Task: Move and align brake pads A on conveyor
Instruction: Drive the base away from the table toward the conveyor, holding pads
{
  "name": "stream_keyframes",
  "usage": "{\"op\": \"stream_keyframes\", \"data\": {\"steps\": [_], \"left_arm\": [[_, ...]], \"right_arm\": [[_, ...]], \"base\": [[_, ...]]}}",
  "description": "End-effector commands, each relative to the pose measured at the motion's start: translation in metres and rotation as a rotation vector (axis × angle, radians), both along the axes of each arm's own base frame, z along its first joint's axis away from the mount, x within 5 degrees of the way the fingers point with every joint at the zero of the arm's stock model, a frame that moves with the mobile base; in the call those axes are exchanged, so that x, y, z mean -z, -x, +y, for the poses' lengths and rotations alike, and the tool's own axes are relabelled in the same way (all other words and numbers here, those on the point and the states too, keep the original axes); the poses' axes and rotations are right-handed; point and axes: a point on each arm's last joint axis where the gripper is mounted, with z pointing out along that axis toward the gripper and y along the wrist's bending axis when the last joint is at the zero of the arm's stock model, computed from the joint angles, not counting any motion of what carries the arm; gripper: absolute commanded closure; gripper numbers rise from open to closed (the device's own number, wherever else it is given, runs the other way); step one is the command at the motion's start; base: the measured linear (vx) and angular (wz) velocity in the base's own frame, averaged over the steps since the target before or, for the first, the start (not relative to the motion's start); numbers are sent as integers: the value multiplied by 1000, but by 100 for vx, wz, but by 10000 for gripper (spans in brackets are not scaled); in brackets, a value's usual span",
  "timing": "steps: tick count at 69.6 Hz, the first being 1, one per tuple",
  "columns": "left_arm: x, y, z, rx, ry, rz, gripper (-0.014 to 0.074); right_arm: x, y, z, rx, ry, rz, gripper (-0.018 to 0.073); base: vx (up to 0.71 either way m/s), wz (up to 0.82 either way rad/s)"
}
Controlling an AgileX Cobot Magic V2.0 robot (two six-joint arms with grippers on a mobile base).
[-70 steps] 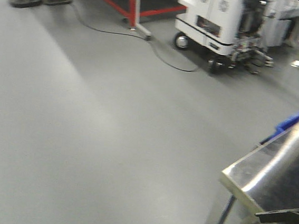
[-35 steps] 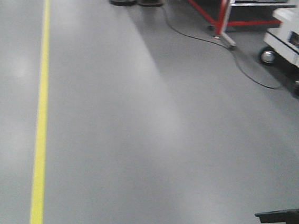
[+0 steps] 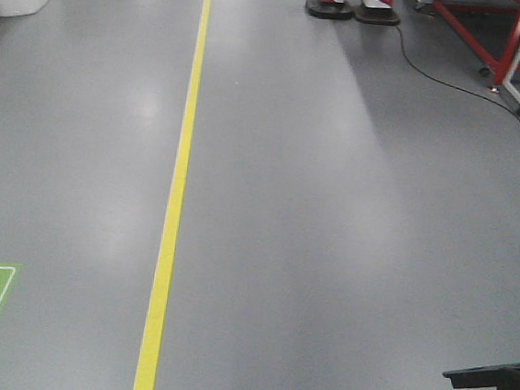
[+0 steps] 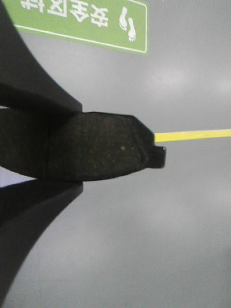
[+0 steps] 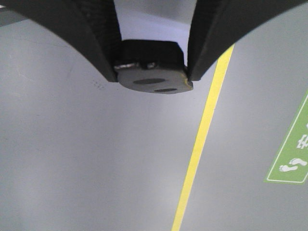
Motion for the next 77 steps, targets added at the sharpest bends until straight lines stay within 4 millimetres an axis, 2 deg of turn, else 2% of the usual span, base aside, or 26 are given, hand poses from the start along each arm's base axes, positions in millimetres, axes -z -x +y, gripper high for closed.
{"op": "stream_keyframes", "data": {"steps": [1,44,77], "left_arm": [[-13,-5,-1,4,9,-90,602],[-13,-5,-1,4,9,-91,602],[-13,-5,-1,4,9,-91,602]], "right_arm": [[-14,-5,0,3,-13,-100,571],[-14,-5,0,3,-13,-100,571],[-14,-5,0,3,-13,-100,571]], "base": [[-7,29],[3,6],[20,11]]}}
